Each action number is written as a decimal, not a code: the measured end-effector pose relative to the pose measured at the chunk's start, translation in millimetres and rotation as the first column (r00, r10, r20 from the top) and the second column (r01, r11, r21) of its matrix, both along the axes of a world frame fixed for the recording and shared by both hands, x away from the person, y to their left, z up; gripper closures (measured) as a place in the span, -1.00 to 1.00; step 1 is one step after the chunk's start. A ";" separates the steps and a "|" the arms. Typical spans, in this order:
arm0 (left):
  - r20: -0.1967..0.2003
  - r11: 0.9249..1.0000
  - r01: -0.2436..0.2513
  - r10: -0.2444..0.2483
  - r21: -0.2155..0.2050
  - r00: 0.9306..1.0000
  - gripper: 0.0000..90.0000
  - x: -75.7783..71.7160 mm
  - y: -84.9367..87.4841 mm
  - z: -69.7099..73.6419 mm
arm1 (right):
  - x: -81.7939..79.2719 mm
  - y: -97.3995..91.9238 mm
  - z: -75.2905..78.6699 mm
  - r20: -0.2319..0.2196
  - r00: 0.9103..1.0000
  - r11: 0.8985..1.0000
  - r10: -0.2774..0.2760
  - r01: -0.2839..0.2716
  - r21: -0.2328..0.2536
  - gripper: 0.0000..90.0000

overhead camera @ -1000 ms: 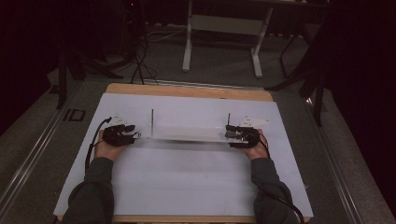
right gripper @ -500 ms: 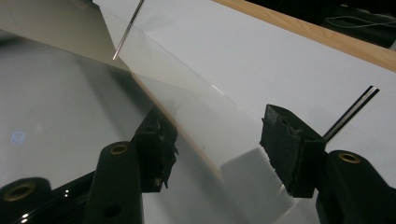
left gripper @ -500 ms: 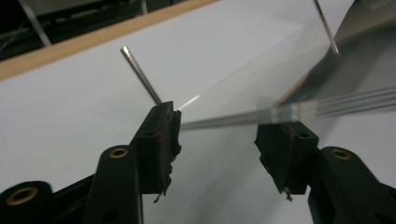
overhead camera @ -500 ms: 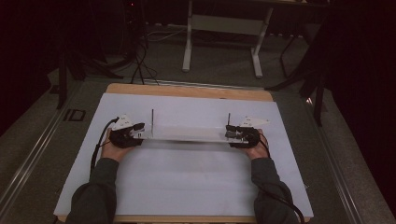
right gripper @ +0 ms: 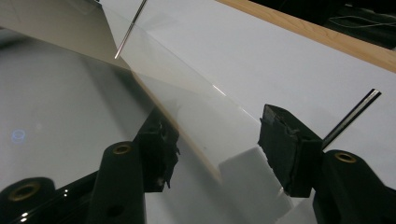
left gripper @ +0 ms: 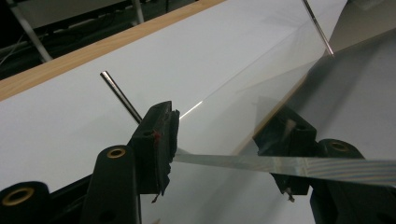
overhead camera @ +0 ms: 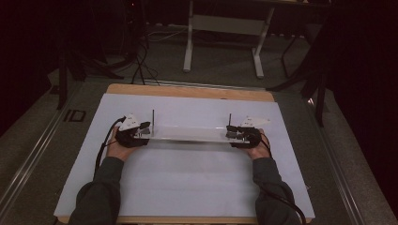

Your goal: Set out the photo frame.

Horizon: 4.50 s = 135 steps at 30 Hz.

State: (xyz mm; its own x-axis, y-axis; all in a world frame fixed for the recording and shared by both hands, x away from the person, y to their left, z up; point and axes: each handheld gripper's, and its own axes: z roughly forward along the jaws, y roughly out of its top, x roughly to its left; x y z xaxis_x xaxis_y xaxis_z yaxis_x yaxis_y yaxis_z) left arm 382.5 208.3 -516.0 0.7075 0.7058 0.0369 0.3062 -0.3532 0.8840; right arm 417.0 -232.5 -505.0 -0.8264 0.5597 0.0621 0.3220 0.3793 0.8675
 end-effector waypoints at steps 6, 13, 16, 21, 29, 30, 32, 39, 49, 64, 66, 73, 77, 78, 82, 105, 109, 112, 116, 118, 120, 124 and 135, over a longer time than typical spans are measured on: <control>-0.001 1.000 0.003 -0.003 -0.003 1.000 -0.01 2.0 -4.1 -1.2 | -0.2 0.0 -0.3 0.005 1.000 1.000 0.001 -0.001 -0.001 0.00; -0.002 1.000 -0.007 0.007 -0.009 1.000 -0.02 2.0 -4.9 -1.0 | -0.1 -0.1 -0.2 0.000 1.000 1.000 -0.003 0.003 0.003 0.00; -0.016 1.000 -0.006 0.006 -0.009 1.000 -0.01 2.8 -5.0 0.1 | 0.1 -0.2 0.1 -0.003 1.000 1.000 -0.001 0.001 0.004 0.00; -0.027 1.000 -0.006 0.006 0.010 1.000 0.01 3.3 -6.3 3.5 | 0.2 -0.1 0.3 -0.008 1.000 1.000 -0.005 0.005 0.008 0.01; -0.025 1.000 0.003 -0.003 0.014 1.000 0.03 0.9 -9.0 6.2 | -0.6 -2.4 4.4 -0.014 1.000 1.000 0.000 0.000 0.003 0.01; -0.022 1.000 0.005 -0.005 0.013 1.000 0.04 0.6 -9.6 6.7 | -0.9 -3.3 5.1 -0.013 1.000 1.000 0.000 0.000 0.000 0.01; -0.018 1.000 0.007 -0.007 0.010 1.000 0.04 -0.4 -10.3 8.4 | -1.8 -4.6 6.1 -0.012 1.000 1.000 0.000 0.000 0.004 0.01; -0.027 1.000 0.024 -0.024 0.002 0.999 0.05 -2.1 -8.5 12.0 | -2.2 -6.0 9.1 -0.022 1.000 1.000 0.009 -0.009 0.007 0.01; -0.066 0.999 0.033 -0.033 -0.008 0.997 0.06 0.2 -7.3 9.0 | -0.2 -6.1 5.9 -0.054 0.998 1.000 0.013 -0.012 0.010 0.00; -0.092 0.999 0.045 -0.047 -0.023 0.995 0.06 2.0 -6.1 9.1 | -0.2 -7.1 -0.9 -0.053 0.998 0.999 -0.018 0.020 0.046 -0.17; -0.091 0.999 0.044 -0.047 -0.029 0.995 0.06 2.6 -5.6 8.9 | -0.1 -7.0 -1.1 -0.058 0.998 0.998 -0.026 0.029 0.052 -0.18; -0.103 0.998 0.055 -0.059 -0.041 0.993 0.06 3.5 -5.5 8.2 | 1.6 -8.8 -0.9 -0.053 0.998 0.998 -0.040 0.042 0.050 -0.28; -0.110 0.997 0.061 -0.065 -0.040 0.992 0.06 3.9 -5.1 8.0 | 1.0 -9.2 -1.9 -0.047 0.998 0.998 -0.029 0.031 0.056 -0.27; -0.111 0.997 0.061 -0.065 -0.041 0.992 0.05 3.9 -5.0 7.9 | 0.6 -9.4 -2.3 -0.044 0.999 0.998 -0.025 0.028 0.058 -0.27; -0.113 0.997 0.058 -0.063 -0.048 0.992 0.06 4.7 -4.6 8.5 | 0.0 -9.1 -1.3 -0.052 0.998 0.998 -0.030 0.033 0.062 -0.24; -0.144 0.989 0.098 -0.113 -0.109 0.983 0.12 -0.2 -2.3 20.5 | 0.7 -14.0 27.7 -0.241 0.970 0.999 0.007 0.002 0.036 -0.07; -0.145 0.988 0.091 -0.108 -0.123 0.984 0.14 1.6 -1.9 19.2 | 4.3 -14.0 26.7 -0.267 0.964 0.999 0.010 0.000 0.037 -0.07; -0.150 0.987 0.092 -0.111 -0.131 0.982 0.14 3.0 -1.0 19.3 | 7.9 -15.4 25.6 -0.273 0.962 0.999 0.023 -0.009 0.053 -0.09; -0.154 0.986 0.091 -0.112 -0.139 0.982 0.15 4.5 -0.4 19.6 | 10.0 -15.8 19.8 -0.235 0.972 0.997 0.008 0.011 0.080 -0.36; -0.157 0.986 0.094 -0.116 -0.138 0.981 0.15 4.9 -0.4 19.9 | 10.2 -15.6 17.1 -0.211 0.978 0.996 0.003 0.016 0.088 -0.45; -0.159 0.986 0.102 -0.123 -0.135 0.980 0.15 4.7 -0.2 19.9 | 8.5 -15.6 15.8 -0.184 0.983 0.996 0.003 0.013 0.086 -0.48; -0.166 0.985 0.118 -0.139 -0.126 0.976 0.14 3.2 0.0 18.8 | 1.5 -16.7 12.5 -0.104 0.995 0.997 0.009 -0.002 0.071 -0.52; -0.160 0.982 0.090 -0.116 -0.165 0.980 0.15 8.6 1.2 19.1 | 0.4 -30.9 23.1 -0.062 0.997 0.991 -0.056 0.063 0.121 -0.69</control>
